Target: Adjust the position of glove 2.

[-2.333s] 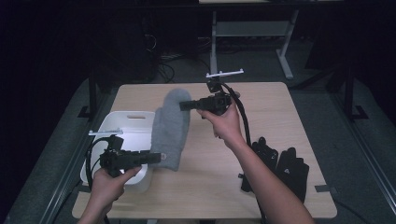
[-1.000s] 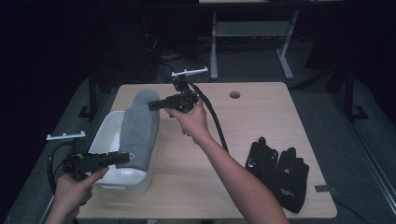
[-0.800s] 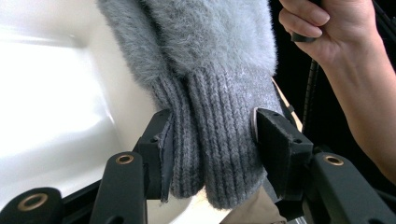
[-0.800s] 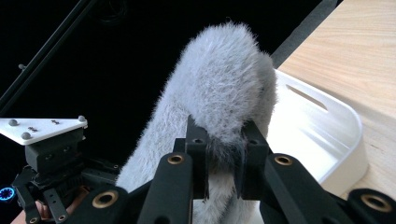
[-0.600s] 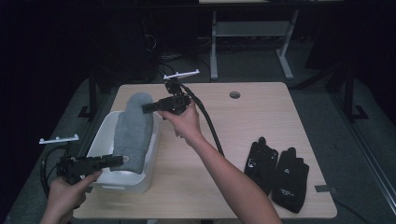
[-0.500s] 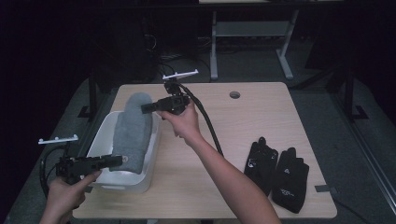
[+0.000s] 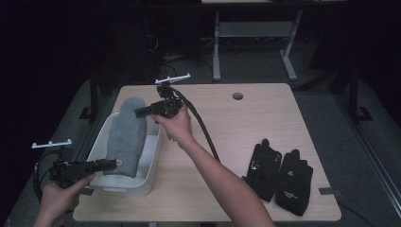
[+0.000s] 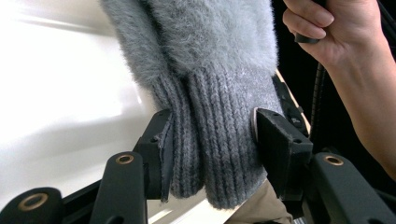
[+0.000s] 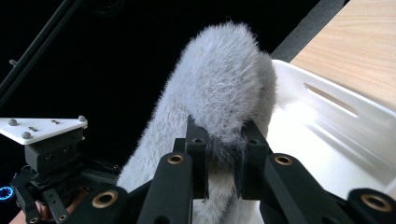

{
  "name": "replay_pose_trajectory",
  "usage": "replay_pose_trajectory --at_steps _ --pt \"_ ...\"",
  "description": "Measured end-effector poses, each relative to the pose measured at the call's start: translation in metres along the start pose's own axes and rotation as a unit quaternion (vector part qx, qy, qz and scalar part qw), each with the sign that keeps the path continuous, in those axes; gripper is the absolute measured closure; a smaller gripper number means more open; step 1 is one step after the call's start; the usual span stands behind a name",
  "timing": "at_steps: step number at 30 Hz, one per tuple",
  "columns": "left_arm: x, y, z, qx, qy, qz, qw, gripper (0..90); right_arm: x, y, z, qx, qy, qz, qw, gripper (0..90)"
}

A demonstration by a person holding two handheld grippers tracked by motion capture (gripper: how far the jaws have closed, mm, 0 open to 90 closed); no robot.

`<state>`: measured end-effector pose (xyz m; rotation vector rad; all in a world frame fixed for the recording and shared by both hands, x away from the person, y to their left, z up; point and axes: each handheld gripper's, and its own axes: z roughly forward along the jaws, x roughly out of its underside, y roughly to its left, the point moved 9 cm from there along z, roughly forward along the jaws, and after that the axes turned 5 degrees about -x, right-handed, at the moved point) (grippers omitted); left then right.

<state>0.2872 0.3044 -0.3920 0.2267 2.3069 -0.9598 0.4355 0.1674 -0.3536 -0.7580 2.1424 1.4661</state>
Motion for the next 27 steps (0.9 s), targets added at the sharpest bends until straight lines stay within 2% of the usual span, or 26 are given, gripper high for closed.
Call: replay_pose_trajectory --at_steps 7,14,19,21,22,27 --pt "0.006 0.014 0.002 -0.009 0.01 -0.007 0.9999 49.5 0.004 -0.008 0.016 0.007 0.011 0.003 0.9999 78.3" --pt "0.012 0.026 0.006 -0.017 0.022 -0.017 0.9995 49.5 0.011 -0.022 0.03 0.009 0.023 0.014 0.9996 78.3" --pt "0.014 0.031 0.009 -0.023 0.028 -0.025 0.999 49.4 0.015 -0.028 0.035 0.014 0.029 0.016 0.9994 78.3" --pt "0.015 0.033 0.01 -0.026 0.029 -0.024 0.9989 49.3 0.016 -0.029 0.036 0.014 0.029 0.018 0.9993 78.3" --pt "0.016 0.035 0.01 -0.027 0.034 -0.016 0.9989 49.3 0.016 -0.029 0.036 0.014 0.029 0.018 0.9993 78.3" --pt "0.021 0.039 0.012 -0.03 0.044 -0.025 0.9983 48.6 0.022 -0.034 0.04 0.017 0.034 0.019 0.9991 78.3"
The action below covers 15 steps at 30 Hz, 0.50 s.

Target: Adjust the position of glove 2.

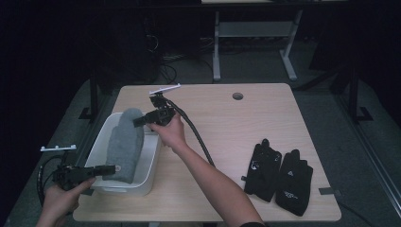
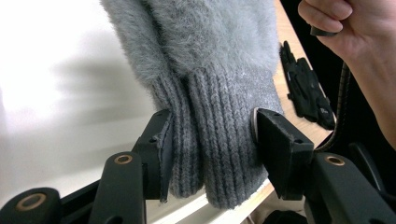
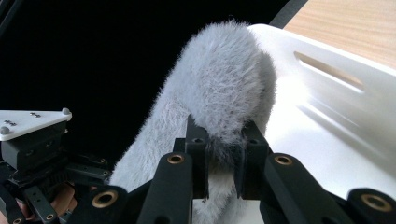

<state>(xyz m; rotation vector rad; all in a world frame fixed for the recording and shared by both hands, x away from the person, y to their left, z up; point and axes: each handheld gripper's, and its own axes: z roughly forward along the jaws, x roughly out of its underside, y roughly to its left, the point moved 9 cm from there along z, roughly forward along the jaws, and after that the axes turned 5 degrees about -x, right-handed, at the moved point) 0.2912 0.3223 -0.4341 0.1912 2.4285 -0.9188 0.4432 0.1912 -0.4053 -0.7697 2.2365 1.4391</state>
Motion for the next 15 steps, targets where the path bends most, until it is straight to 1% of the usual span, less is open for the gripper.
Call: replay_pose_trajectory --at_steps 5,8,15 --pt "0.0052 0.0049 0.0021 -0.01 0.009 -0.004 0.9999 48.0 0.0062 -0.0044 0.0058 0.004 0.007 0.002 1.0 78.3" --pt "0.006 0.0065 0.0025 -0.018 0.012 0.001 0.9998 47.7 0.0089 -0.0067 0.0091 0.009 0.014 -0.002 0.9999 78.3" --pt "0.0069 0.0069 0.004 -0.026 0.019 0.004 0.9995 46.0 0.0097 -0.0074 0.0101 0.012 0.016 -0.006 0.9998 78.3"
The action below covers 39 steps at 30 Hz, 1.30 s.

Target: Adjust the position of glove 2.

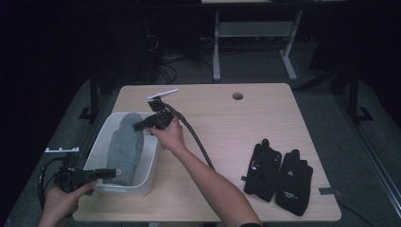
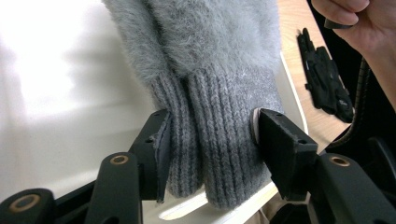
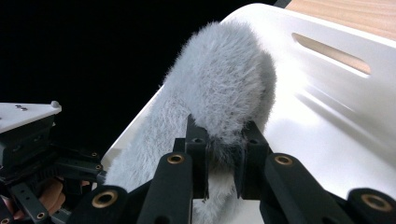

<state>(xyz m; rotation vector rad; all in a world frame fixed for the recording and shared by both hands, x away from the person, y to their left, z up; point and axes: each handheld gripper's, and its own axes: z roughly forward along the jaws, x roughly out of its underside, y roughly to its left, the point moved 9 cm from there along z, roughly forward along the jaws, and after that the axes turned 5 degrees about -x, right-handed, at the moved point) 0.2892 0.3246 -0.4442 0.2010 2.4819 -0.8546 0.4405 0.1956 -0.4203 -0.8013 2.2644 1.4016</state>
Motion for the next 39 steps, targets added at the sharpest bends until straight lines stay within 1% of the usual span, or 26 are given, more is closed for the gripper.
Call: replay_pose_trajectory --at_steps 1,2,3,4,5,6,8,11,13,15,16,18,19,21,22,25,27,29,30,34,39 --pt "0.0 0.0 0.001 -0.001 0.002 -0.001 1.0 45.1 0.0 0.0 0.0 0.0 -0.001 -0.001 1.0 78.3" --pt "0.001 -0.001 0.002 -0.003 0.005 -0.004 1.0 41.9 0.0 0.0 0.0 0.001 -0.001 -0.003 1.0 78.3" --pt "0.001 -0.001 0.001 -0.004 0.005 -0.001 1.0 38.7 0.001 0.0 0.001 0.002 0.001 -0.006 1.0 78.3" --pt "0.001 -0.002 0.001 0.0 0.0 -0.002 1.0 38.4 0.001 0.0 0.002 0.002 0.004 -0.008 1.0 78.3" --pt "0.001 -0.003 0.001 0.0 0.0 -0.002 1.0 37.0 0.002 0.001 0.003 0.002 0.008 -0.009 0.9999 78.3" --pt "0.001 -0.003 0.001 -0.005 0.001 -0.001 1.0 35.5 0.004 0.0 0.006 0.008 0.016 -0.015 0.9997 78.3" --pt "0.001 -0.003 0.001 -0.007 0.0 0.001 1.0 34.0 0.009 -0.003 0.012 0.027 0.033 -0.029 0.9987 78.3" --pt "0.0 -0.003 0.0 -0.011 -0.003 0.006 0.9999 33.9 0.013 -0.004 0.016 0.022 0.043 -0.025 0.9985 78.0" --pt "-0.001 -0.003 -0.001 -0.012 -0.007 0.006 0.9999 33.9 0.013 -0.004 0.016 0.023 0.048 -0.033 0.9981 77.0" --pt "-0.002 -0.003 -0.002 -0.013 -0.014 0.011 0.9998 33.9 0.013 -0.006 0.015 0.036 0.05 -0.035 0.9975 75.6" --pt "-0.003 -0.003 -0.003 -0.013 -0.016 0.009 0.9997 33.9 0.013 -0.006 0.015 0.037 0.05 -0.035 0.9975 74.8" --pt "-0.004 -0.005 -0.004 -0.015 -0.017 0.008 0.9997 33.9 0.013 -0.01 0.012 0.05 0.053 -0.038 0.9966 71.5" --pt "-0.004 -0.005 -0.004 -0.014 -0.018 0.008 0.9997 33.9 0.013 -0.012 0.011 0.055 0.053 -0.037 0.9964 68.5" --pt "-0.005 -0.007 -0.004 -0.01 -0.02 0.008 0.9997 33.9 0.012 -0.014 0.009 0.063 0.053 -0.037 0.9959 66.8" --pt "-0.006 -0.009 -0.004 -0.004 -0.024 0.005 0.9997 33.9 0.011 -0.015 0.008 0.069 0.052 -0.038 0.9956 66.1" --pt "-0.007 -0.013 -0.005 -0.004 -0.025 0.012 0.9996 33.6 0.007 -0.018 0.001 0.076 0.04 -0.036 0.9957 64.9" --pt "-0.01 -0.016 -0.005 -0.005 -0.03 0.013 0.9995 33.4 0.005 -0.018 -0.004 0.073 0.036 -0.033 0.9961 64.2" --pt "-0.012 -0.017 -0.005 -0.005 -0.031 0.017 0.9993 33.3 0.004 -0.018 -0.008 0.078 0.035 -0.034 0.9958 63.7" --pt "-0.013 -0.019 -0.005 -0.005 -0.033 0.02 0.9992 33.3 0.003 -0.018 -0.01 0.076 0.033 -0.033 0.996 63.6" --pt "-0.016 -0.024 -0.005 -0.007 -0.034 0.025 0.9991 33.2 0.001 -0.018 -0.02 0.064 0.018 -0.029 0.9974 61.8" --pt "-0.019 -0.029 -0.004 -0.008 -0.04 0.031 0.9987 32.7 0.001 -0.016 -0.032 0.048 0.009 -0.025 0.9985 60.0"
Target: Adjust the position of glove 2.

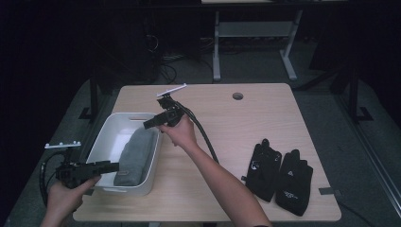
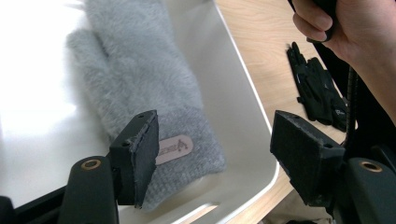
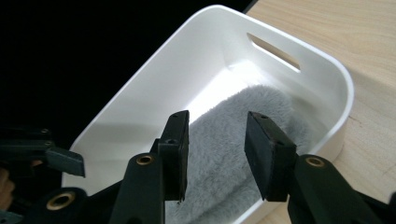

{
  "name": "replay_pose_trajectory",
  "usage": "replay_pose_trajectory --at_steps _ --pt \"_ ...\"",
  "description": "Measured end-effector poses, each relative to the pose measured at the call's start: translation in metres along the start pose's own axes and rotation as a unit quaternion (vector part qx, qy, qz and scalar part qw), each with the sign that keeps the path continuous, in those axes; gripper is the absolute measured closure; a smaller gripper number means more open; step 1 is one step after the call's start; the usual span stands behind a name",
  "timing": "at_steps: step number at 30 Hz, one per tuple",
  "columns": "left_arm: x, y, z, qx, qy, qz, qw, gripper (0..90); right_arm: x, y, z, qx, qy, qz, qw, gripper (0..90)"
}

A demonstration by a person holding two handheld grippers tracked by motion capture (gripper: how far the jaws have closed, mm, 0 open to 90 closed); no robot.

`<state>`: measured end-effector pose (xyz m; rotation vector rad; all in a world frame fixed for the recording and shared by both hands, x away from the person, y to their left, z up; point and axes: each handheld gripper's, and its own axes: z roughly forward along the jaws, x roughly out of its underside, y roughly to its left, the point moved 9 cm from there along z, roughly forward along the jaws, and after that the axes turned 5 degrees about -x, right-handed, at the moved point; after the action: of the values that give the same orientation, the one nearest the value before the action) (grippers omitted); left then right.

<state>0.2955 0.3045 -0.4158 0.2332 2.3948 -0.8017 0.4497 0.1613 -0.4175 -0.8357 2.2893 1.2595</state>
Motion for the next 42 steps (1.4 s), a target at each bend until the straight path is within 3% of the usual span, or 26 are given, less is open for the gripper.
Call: replay_pose_trajectory --at_steps 11,16,31,42 --pt "-0.012 -0.021 0.005 0.005 -0.008 0.02 0.9998 31.0 0.001 -0.001 -0.025 -0.031 -0.023 0.008 0.9992 55.2" --pt "-0.014 -0.026 0.008 0.007 -0.012 0.017 0.9998 30.3 0.0 -0.002 -0.032 -0.043 -0.028 0.015 0.9986 54.4" --pt "-0.021 -0.047 0.025 0.016 -0.003 0.033 0.9993 29.0 0.005 -0.012 -0.056 -0.052 -0.042 0.018 0.9976 51.2" --pt "-0.028 -0.073 0.045 0.031 0.011 0.062 0.9976 28.7 0.014 -0.024 -0.086 -0.054 -0.063 0.034 0.996 49.4"
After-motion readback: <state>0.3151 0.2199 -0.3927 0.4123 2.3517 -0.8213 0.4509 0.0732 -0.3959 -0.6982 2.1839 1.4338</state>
